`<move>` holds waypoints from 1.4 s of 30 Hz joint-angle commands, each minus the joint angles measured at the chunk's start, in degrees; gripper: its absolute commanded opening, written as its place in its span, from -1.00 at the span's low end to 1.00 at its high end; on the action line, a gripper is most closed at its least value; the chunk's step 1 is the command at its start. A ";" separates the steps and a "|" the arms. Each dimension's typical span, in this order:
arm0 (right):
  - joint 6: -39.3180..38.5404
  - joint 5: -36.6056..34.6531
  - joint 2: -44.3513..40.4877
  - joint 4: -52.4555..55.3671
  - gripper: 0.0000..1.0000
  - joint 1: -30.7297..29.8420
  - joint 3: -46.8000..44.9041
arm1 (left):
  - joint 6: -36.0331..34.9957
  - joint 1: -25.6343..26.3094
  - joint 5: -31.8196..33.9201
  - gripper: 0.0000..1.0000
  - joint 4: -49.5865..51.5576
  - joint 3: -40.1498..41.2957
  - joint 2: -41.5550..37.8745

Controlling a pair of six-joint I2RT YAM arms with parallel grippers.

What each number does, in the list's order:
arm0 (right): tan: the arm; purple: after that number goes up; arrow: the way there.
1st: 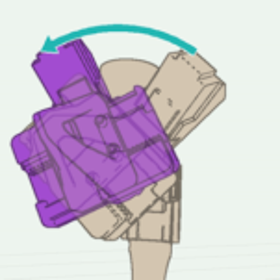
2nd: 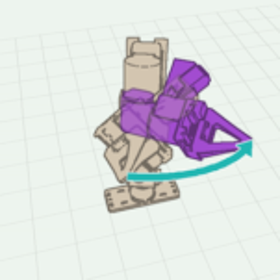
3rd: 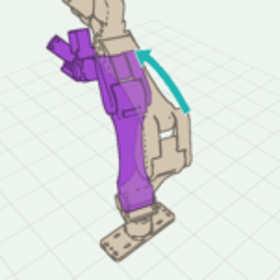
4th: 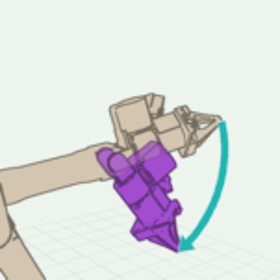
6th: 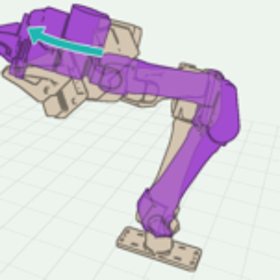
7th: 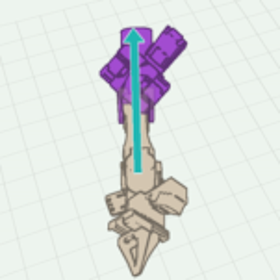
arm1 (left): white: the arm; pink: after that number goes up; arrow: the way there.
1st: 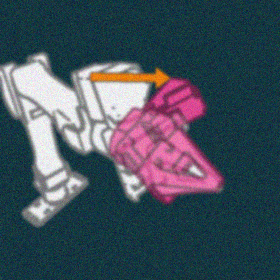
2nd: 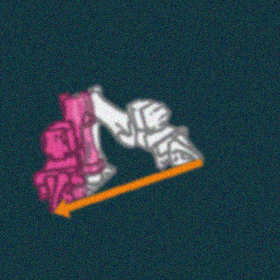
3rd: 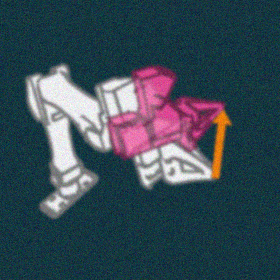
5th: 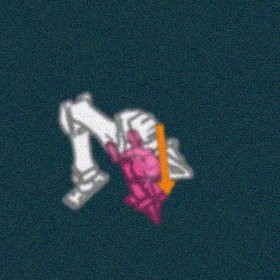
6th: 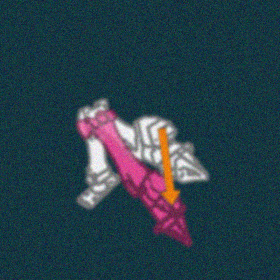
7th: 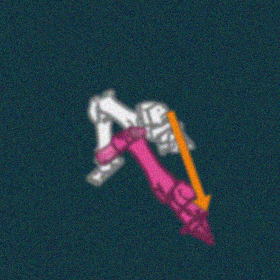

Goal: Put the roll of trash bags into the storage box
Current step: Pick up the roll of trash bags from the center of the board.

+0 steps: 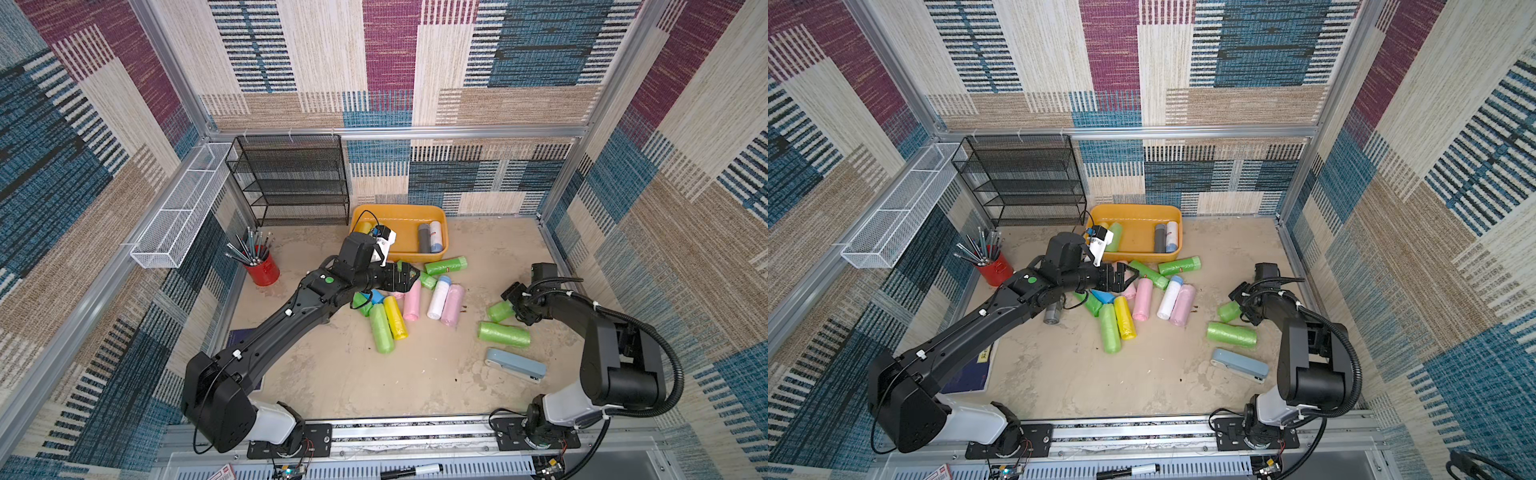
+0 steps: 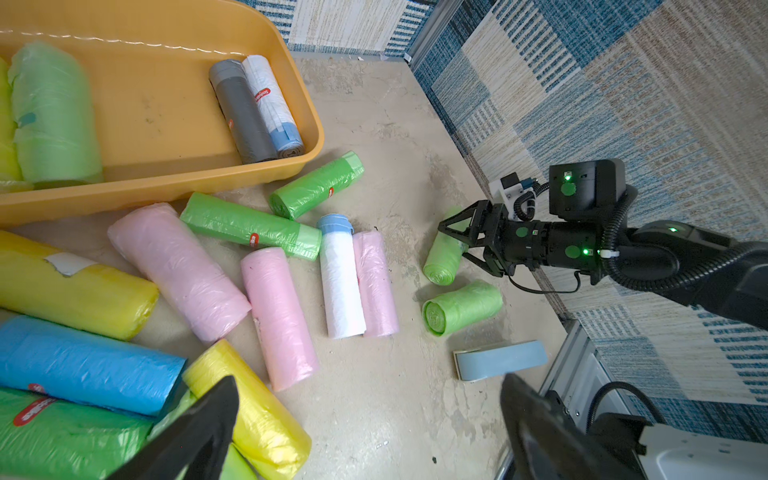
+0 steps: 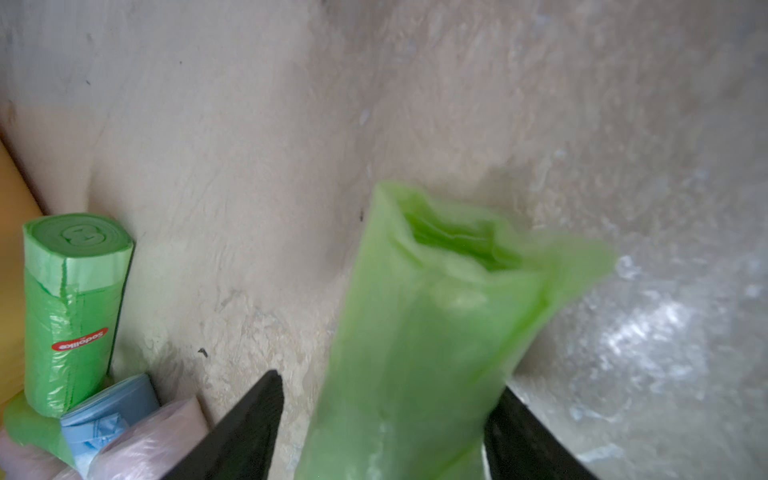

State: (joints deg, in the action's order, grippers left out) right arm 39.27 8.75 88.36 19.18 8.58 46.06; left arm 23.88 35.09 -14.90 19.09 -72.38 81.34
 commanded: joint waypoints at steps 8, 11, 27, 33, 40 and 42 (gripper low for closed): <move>-5.40 0.63 1.53 -0.99 0.09 -0.05 1.72 | 2.12 -1.51 1.58 0.97 -1.96 1.62 -0.92; -6.04 1.44 1.89 -0.72 -0.05 -0.05 1.82 | 2.79 -1.95 1.01 0.97 -2.81 2.02 -0.83; -8.23 6.04 0.99 -1.57 -0.43 -0.23 4.80 | 9.79 -3.79 5.75 0.97 5.30 -4.09 -1.35; -9.38 8.21 2.50 -0.34 -0.44 -0.83 6.82 | 11.86 -7.08 0.96 0.97 3.13 -2.81 -3.34; -8.86 6.80 2.96 0.75 -0.45 -3.07 9.87 | 12.80 -8.96 0.57 0.97 -1.26 2.36 -7.61; -8.99 5.84 3.85 1.63 -0.45 -4.54 12.30 | 12.46 -9.38 0.65 0.96 -1.47 2.59 -8.25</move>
State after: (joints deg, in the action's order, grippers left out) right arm 30.57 15.77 91.53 21.02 5.43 55.81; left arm 35.33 26.22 -13.85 21.10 -70.30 74.04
